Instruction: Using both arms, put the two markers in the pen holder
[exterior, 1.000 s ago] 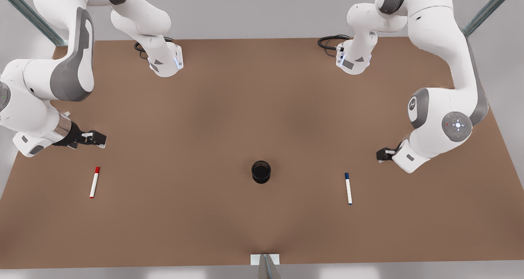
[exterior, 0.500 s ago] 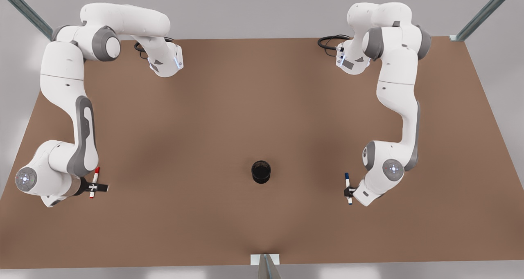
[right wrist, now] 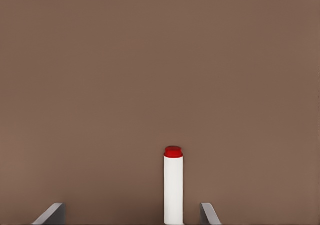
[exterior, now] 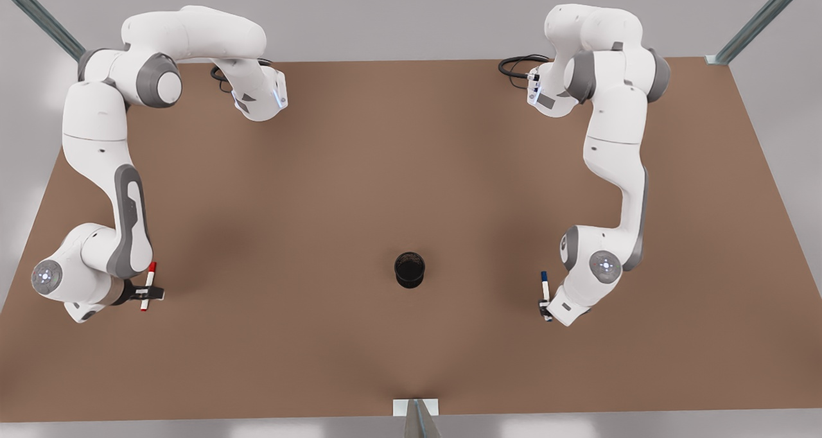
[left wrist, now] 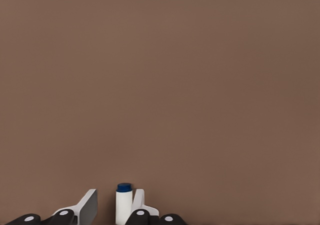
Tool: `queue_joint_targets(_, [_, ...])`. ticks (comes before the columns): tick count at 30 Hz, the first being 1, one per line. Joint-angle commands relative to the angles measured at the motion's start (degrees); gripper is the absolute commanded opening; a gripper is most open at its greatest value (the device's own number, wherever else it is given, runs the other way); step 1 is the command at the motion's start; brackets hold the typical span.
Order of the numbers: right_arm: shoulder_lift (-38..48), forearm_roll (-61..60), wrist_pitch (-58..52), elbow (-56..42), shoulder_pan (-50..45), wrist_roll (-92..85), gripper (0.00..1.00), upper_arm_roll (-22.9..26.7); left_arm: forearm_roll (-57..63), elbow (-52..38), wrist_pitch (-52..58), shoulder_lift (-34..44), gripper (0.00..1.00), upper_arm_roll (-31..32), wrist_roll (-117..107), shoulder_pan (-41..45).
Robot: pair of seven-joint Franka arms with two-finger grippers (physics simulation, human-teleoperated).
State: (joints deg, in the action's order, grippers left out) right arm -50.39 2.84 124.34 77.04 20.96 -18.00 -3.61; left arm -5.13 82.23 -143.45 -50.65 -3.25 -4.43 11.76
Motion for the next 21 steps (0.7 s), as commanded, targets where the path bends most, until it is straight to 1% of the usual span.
queue_joint_targets(1, [-0.58, -0.11, 2.31, -0.13, 0.57, -10.47, 0.98, 0.01, 0.03, -0.05, -0.51, -0.15, 0.49, 0.00, -3.22, 0.02])
queue_joint_targets(2, [-1.02, -0.29, 5.03, -0.05, 1.18, -11.53, 0.96, 0.01, -0.06, 0.04, -0.51, -0.15, 0.47, 0.00, -3.22, 0.02])
queue_joint_targets(3, [-1.20, -0.38, 5.21, -0.05, 1.18, -11.53, 0.96, 0.01, -0.06, 0.04, -0.51, -0.24, 0.43, 0.00, -3.31, 0.02])
queue_joint_targets(4, [-1.20, -0.47, 5.30, 0.13, 1.36, -11.53, 0.96, 0.01, -0.15, 0.04, -0.51, -0.51, 0.43, 0.00, -3.31, 0.02])
queue_joint_targets(5, [-1.29, -0.38, 5.39, 0.22, 1.45, -11.62, 0.94, 0.01, -0.15, 0.04, -0.51, -0.51, 0.42, 0.00, -3.31, 0.02])
queue_joint_targets(6, [-1.29, -0.29, 6.35, 0.92, 1.36, -11.62, 0.86, 0.01, -0.85, 0.04, -0.51, -0.51, 0.40, 0.00, -3.22, 0.02])
queue_joint_targets(7, [-1.29, -0.20, 7.41, 2.06, 1.36, -11.62, 0.72, 0.01, -0.85, 0.04, -0.51, -0.51, 0.40, 0.00, -3.22, 0.02])
queue_joint_targets(11, [-1.02, 0.06, 10.49, 4.44, 1.45, -11.71, 0.69, 0.01, -0.85, 0.04, -0.51, -0.77, 0.38, 0.00, -3.22, 0.02])
queue_joint_targets(12, [-1.02, 0.06, 10.31, 4.44, 1.36, -11.71, 0.67, -0.08, -0.85, 0.04, -0.51, -0.86, 0.38, 0.00, -3.22, 0.02])
queue_joint_targets(13, [-1.02, 0.06, 10.22, 4.35, 1.36, -11.62, 0.63, -0.08, -0.85, 0.04, -0.51, -0.95, 0.38, 0.00, -3.22, 0.02])
queue_joint_targets(14, [-1.02, 0.06, 10.14, 4.17, 1.45, -11.62, 0.63, -0.08, -0.85, -0.05, -0.51, -0.95, 0.38, 0.00, -3.31, 0.02])
queue_joint_targets(17, [-0.76, 0.06, 9.87, 3.91, 1.27, -11.71, 0.59, -0.08, -0.85, -0.05, -0.51, -0.95, 0.30, 0.00, -3.31, 0.02])
queue_joint_targets(19, [-0.76, 0.06, 9.78, 3.91, 1.18, -11.62, 0.56, -0.08, -0.85, -0.05, -0.51, -0.95, 0.29, 0.00, -3.31, 0.02])
queue_joint_targets(21, [-0.76, 0.06, 9.78, 3.91, 1.18, -11.71, 0.55, -0.08, -0.85, -0.05, -0.43, -0.95, 0.27, 0.00, -3.31, 0.02])
